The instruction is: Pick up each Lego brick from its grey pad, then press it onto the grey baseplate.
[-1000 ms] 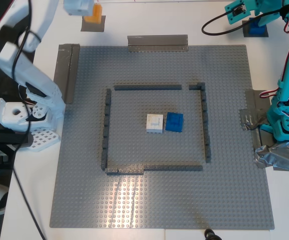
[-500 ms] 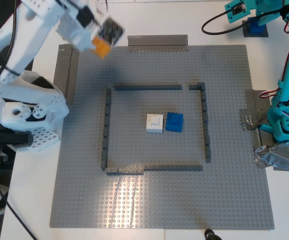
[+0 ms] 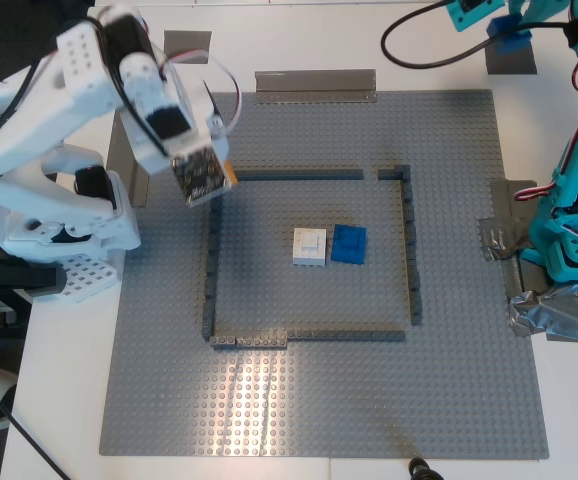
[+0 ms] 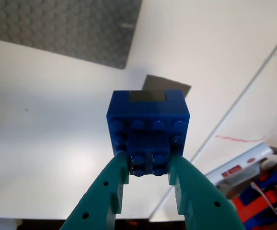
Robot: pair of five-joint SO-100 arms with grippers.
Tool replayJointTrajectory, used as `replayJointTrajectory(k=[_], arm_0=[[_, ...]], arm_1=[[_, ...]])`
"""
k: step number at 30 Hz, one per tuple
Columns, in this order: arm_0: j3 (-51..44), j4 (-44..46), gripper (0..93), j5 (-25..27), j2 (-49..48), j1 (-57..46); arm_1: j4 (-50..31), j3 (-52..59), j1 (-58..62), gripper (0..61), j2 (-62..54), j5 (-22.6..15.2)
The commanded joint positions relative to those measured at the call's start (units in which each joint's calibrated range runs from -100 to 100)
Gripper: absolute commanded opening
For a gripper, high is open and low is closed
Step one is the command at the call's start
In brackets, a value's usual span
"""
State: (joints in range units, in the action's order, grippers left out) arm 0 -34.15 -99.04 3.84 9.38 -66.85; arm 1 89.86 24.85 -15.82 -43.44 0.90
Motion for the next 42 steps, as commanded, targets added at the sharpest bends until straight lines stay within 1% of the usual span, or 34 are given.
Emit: replayJointTrajectory(k=[1,8,13,17,20,27,34,42], arm_0=[[2.41,-0.96,0.0,0.73,-8.61,5.01],[17.31,-0.96,0.0,3.27,-16.85,16.47],[28.77,-0.96,0.0,3.31,-21.40,25.39],[37.53,-0.79,0.0,2.92,-26.98,31.85],[43.85,2.30,0.0,2.87,-31.61,35.69],[57.22,6.85,0.0,2.87,-39.43,42.08],[62.81,10.68,0.0,2.63,-40.11,46.58],[62.09,13.61,0.0,-0.59,-35.91,51.00]], arm_1=[[-3.53,2.28,10.34,0.2,-0.68,-0.98],[-10.61,3.54,21.88,0.2,6.10,-3.37],[-16.80,1.74,27.17,0.2,12.19,-4.98],[-18.59,-0.97,31.09,0.2,16.48,-5.42],[-19.16,-3.05,33.34,0.2,18.97,-5.86],[-24.85,-7.11,35.15,0.2,24.64,-6.30],[-27.62,-10.99,34.21,0.2,30.30,-4.59],[-30.55,-10.99,31.60,0.2,33.74,-2.93]])
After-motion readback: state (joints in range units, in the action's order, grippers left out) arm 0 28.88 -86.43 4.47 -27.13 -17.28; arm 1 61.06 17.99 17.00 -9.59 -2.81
